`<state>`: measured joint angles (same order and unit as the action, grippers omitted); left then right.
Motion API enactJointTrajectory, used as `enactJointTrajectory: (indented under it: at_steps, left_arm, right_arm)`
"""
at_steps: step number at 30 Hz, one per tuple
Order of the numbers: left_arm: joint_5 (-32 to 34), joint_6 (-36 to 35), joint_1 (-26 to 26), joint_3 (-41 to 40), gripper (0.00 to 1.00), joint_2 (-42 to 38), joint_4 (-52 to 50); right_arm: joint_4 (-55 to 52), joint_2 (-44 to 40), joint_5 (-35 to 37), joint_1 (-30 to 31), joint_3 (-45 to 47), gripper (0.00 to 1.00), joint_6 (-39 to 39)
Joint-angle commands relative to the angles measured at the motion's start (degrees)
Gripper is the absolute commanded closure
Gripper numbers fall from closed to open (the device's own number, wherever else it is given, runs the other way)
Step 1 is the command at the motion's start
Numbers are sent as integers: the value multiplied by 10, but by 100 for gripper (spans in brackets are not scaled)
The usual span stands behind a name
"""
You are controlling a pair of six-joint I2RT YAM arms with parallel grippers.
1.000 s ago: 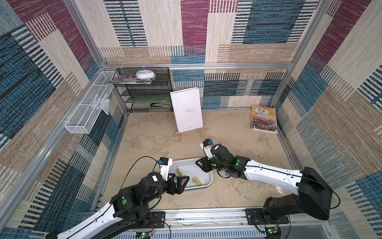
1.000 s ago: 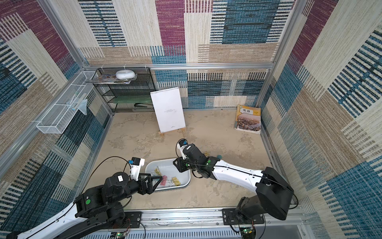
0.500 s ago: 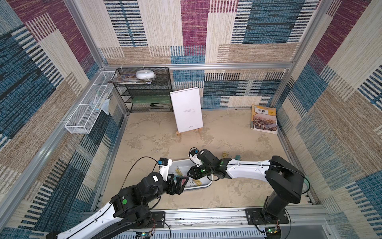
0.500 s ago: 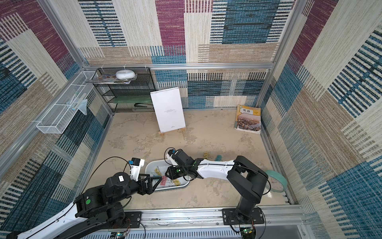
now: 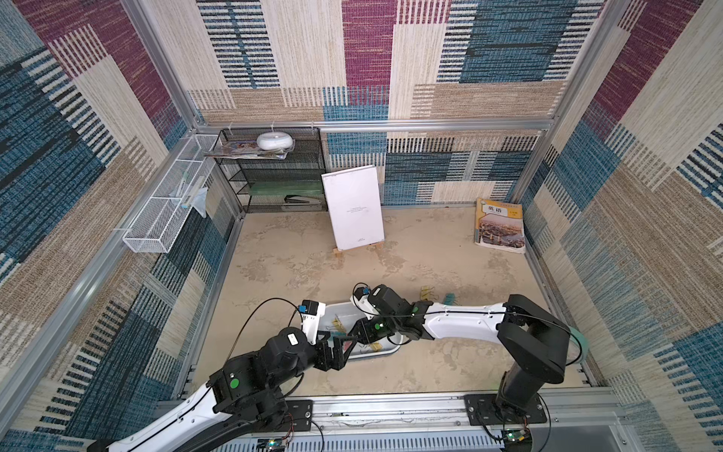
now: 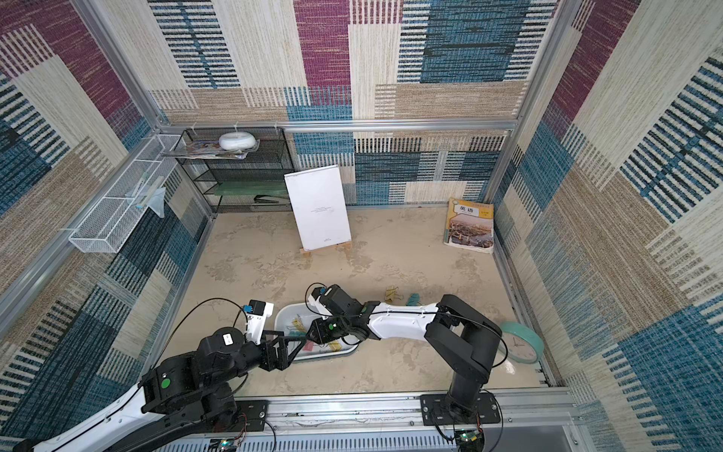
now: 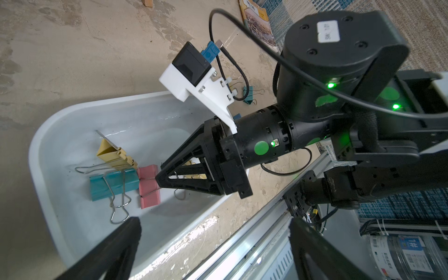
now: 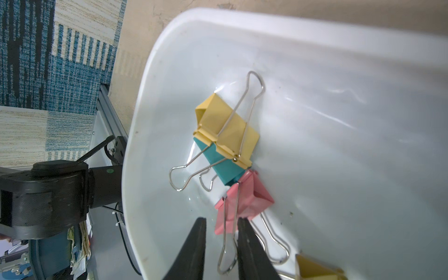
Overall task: Take out the binder clips from the storage box
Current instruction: Pick up the binder clip from the storage box, then place the binder clip at the center of the board.
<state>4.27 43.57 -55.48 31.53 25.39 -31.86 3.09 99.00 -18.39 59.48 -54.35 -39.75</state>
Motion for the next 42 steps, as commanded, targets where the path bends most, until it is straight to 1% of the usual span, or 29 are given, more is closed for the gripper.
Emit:
enactJointTrajectory:
  at_steps: [1,7,9,11,12,18,22,26,33,37,42]
  left_arm:
    - [0,0,0,0,1,-1,-1]
    - [0,-1,1,-3,1,-2,0]
    - [0,-1,1,-2,1,-2,1]
    - [0,-1,1,-2,1,-2,1]
    - [0,-1,0,-3,1,-2,1]
    - [4,-4,1,-2,1,5,7]
    - [0,-8,0,2,1,27,24]
    - [-10,-14,0,10,1,56,47]
    - [-24,-23,1,27,1,99,77]
    - [-37,-30,-1,40,1,130,97]
    - [-50,-40,0,55,1,170,123]
  right_arm:
    - [-37,5,18,0,-6,72,3]
    - [-60,10,25,1,-8,75,4]
    - [-64,11,25,1,-11,83,5]
    - [-67,9,27,1,-15,95,6]
    - [-70,6,29,0,-18,100,6]
    - [-88,-36,60,0,-25,100,13]
    - [-106,-90,89,0,-24,100,19]
    - [-141,-156,141,-1,-23,100,24]
    - [-203,-274,250,-8,2,100,7]
    - [-235,-358,294,-37,46,100,-12]
    - [-272,-474,309,-102,123,100,-36]
